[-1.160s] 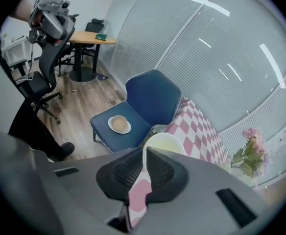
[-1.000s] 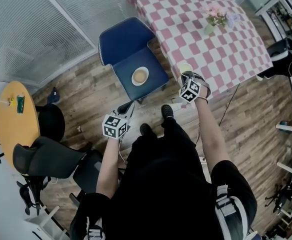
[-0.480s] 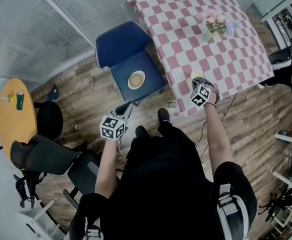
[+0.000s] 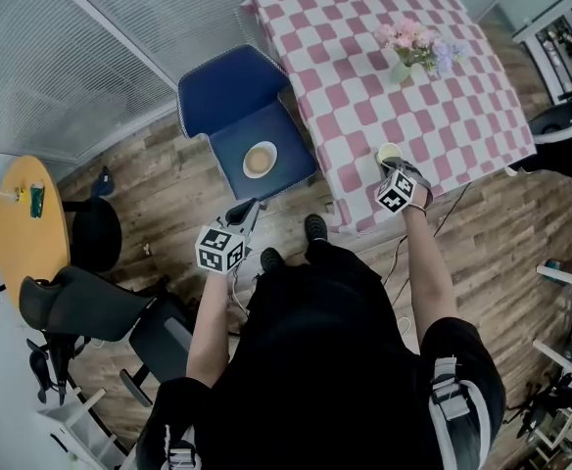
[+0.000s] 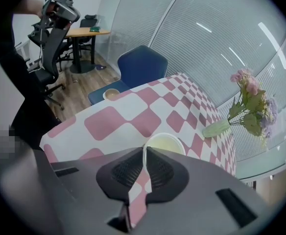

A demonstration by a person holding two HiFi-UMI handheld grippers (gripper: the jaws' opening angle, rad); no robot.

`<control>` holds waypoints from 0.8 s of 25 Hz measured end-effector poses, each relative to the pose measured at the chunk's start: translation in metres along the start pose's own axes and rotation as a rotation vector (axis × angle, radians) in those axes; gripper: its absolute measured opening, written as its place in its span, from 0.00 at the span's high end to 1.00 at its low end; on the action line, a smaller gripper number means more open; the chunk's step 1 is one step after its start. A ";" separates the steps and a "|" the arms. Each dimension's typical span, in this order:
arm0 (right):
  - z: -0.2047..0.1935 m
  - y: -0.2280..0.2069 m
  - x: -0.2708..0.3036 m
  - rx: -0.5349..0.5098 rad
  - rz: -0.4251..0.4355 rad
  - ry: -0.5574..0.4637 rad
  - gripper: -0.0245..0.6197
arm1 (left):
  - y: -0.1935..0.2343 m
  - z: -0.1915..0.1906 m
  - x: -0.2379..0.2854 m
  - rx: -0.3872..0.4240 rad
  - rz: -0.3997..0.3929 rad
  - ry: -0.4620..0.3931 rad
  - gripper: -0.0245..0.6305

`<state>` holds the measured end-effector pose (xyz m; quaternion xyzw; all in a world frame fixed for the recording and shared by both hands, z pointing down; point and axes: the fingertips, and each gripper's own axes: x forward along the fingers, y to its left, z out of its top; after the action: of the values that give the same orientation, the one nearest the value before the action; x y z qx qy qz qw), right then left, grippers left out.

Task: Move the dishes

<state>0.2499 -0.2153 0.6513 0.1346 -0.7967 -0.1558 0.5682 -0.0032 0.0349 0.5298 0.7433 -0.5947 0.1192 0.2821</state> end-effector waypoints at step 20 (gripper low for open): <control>-0.007 0.001 0.003 0.038 -0.021 -0.001 0.76 | -0.010 0.006 0.012 0.015 -0.019 0.008 0.93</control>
<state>0.2561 -0.2166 0.6563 0.1534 -0.7983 -0.1467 0.5636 0.0085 0.0230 0.5279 0.7506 -0.5856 0.1242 0.2799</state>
